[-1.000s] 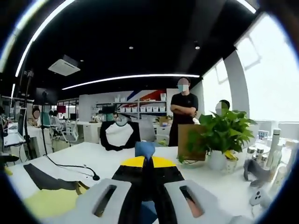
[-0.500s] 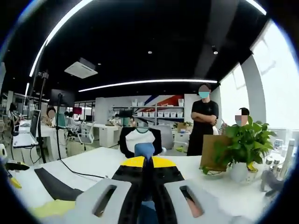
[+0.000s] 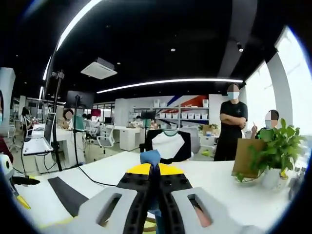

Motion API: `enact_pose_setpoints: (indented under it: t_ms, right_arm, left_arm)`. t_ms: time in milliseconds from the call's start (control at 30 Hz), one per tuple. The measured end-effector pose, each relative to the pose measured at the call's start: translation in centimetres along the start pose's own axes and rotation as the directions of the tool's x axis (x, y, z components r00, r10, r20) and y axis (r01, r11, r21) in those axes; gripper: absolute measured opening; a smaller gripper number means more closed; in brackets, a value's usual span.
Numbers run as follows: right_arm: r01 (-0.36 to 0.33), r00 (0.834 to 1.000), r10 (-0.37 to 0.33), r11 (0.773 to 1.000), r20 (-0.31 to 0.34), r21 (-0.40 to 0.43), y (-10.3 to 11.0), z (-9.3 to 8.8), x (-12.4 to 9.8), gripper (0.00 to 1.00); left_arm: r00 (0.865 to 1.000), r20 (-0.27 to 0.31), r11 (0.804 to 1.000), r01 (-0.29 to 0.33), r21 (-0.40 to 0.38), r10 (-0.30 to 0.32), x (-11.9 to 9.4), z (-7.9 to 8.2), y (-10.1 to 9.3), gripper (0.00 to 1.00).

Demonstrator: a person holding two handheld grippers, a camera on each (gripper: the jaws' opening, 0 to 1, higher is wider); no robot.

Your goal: Fold the garment on the visible template until the final outline fits inside the template.

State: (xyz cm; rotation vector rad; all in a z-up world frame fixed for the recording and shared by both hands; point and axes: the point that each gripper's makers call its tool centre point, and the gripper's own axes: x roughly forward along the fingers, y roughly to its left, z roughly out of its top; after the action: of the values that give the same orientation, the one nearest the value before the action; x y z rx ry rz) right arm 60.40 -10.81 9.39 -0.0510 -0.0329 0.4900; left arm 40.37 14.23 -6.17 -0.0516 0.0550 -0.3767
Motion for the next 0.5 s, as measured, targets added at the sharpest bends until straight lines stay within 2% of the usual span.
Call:
enact_pose_setpoints:
  t_ms: [233,500]
  right_arm:
    - [-0.052,0.998,0.052,0.999,-0.045,0.007,3.4,-2.3,2.1,0.0]
    - [-0.118,0.985,0.12,0.993,-0.123,0.019,7.7,-6.5,3.9,0.0]
  left_arm:
    - [1.0,-0.005,1.0,-0.014,-0.012,0.014,-0.4,-0.3,0.5,1.0]
    - [1.0,-0.013,1.0,-0.02,-0.017,0.02,-0.9,-0.5,0.5,1.0]
